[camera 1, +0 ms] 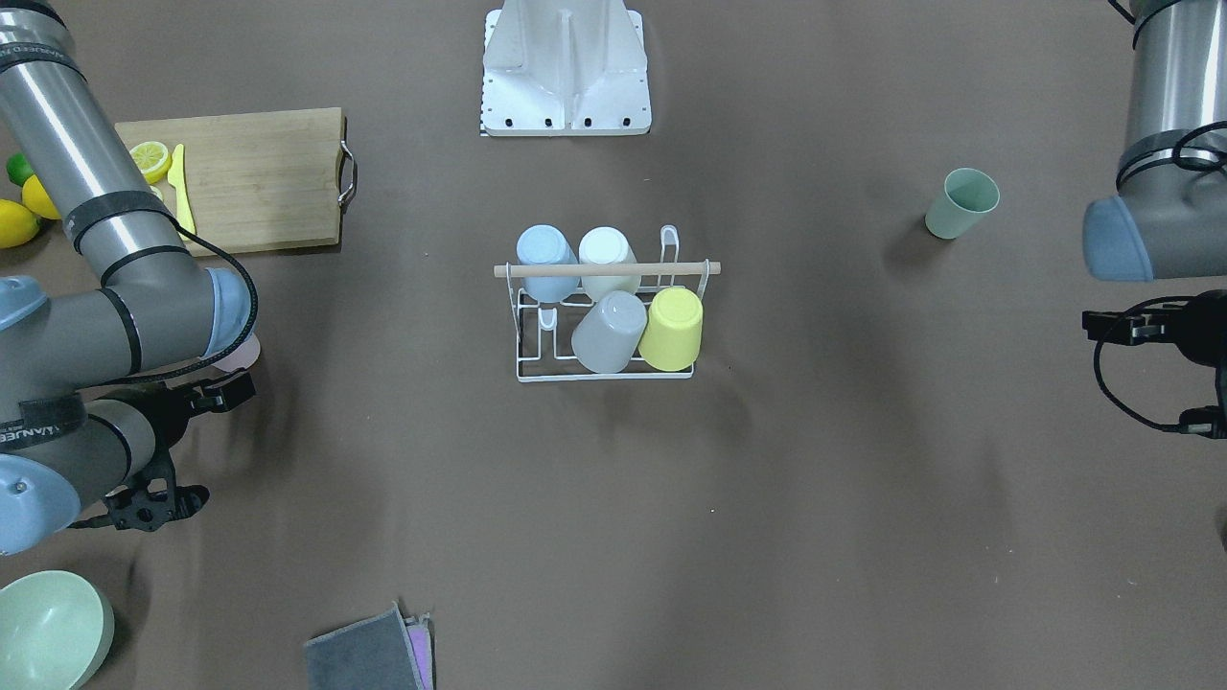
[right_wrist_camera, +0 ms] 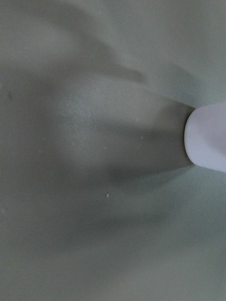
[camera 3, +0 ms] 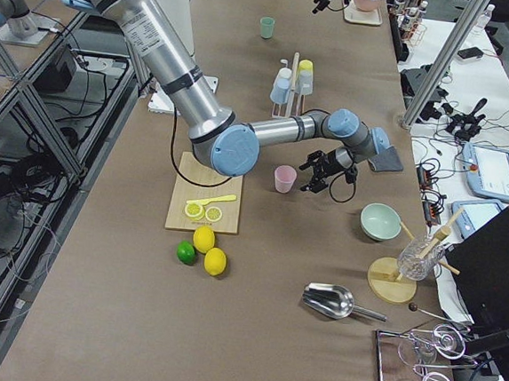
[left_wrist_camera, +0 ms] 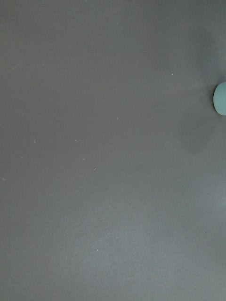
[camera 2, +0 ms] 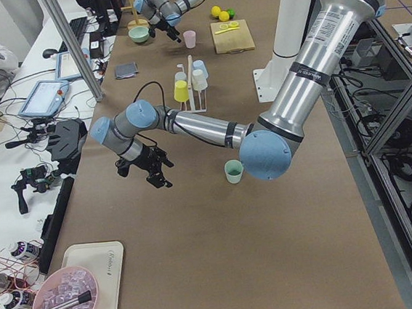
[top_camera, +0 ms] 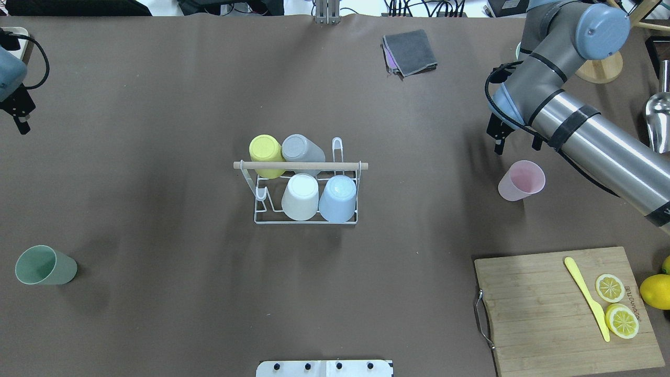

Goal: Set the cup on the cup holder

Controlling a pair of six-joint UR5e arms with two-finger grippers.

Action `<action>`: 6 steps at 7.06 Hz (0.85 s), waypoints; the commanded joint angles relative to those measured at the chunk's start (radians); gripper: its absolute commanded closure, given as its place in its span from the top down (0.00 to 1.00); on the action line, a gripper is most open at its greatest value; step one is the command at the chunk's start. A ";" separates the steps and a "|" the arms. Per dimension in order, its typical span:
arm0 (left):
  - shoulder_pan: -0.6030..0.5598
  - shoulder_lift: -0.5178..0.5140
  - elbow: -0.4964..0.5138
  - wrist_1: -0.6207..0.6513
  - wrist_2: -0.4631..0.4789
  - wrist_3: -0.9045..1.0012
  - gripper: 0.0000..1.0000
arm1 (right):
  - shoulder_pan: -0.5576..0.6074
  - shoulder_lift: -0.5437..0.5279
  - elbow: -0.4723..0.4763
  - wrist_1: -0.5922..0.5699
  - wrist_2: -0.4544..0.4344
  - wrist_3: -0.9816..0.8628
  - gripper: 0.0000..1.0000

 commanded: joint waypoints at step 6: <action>0.180 0.055 -0.002 0.020 -0.025 0.059 0.97 | -0.063 -0.026 -0.009 -0.020 -0.009 -0.005 0.99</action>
